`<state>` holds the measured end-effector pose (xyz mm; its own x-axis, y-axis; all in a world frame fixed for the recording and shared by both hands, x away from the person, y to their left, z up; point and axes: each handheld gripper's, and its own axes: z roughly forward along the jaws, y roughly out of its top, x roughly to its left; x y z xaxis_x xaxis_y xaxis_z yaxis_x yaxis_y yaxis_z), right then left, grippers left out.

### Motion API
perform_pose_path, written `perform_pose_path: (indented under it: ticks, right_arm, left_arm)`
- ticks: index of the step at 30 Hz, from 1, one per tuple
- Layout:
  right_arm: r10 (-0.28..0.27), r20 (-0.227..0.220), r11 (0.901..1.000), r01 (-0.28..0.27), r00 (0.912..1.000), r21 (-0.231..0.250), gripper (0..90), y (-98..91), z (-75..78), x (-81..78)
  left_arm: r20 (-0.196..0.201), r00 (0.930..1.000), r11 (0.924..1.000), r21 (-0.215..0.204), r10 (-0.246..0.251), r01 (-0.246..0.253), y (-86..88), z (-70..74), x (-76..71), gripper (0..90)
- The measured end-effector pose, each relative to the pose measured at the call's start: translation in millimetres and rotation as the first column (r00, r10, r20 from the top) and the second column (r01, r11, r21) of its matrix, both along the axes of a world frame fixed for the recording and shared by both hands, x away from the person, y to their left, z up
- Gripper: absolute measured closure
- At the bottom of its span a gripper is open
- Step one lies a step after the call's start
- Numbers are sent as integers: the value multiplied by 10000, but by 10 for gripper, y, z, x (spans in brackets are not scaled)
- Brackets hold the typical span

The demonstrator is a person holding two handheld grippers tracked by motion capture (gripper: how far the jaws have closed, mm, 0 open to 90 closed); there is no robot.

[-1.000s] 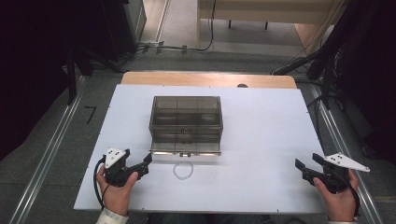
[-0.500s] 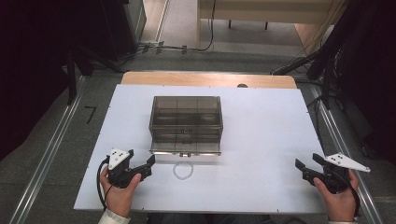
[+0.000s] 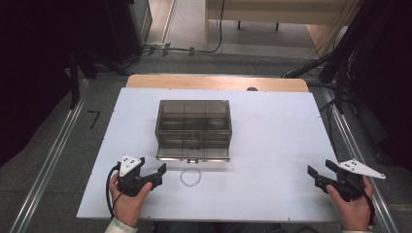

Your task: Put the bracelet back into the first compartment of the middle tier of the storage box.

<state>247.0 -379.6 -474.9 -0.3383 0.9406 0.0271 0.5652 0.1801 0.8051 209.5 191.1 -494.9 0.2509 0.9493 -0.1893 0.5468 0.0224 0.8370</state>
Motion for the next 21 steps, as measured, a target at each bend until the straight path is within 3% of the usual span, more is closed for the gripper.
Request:
perform_pose_path:
  ticks: [21]
  right_arm:
    - [-17, 25, 10000, 17, 10000, 60, 250, -9, 4, -3]
  left_arm:
    - [-305, 9979, 9963, 616, -580, 598, -162, -21, -1, 312]
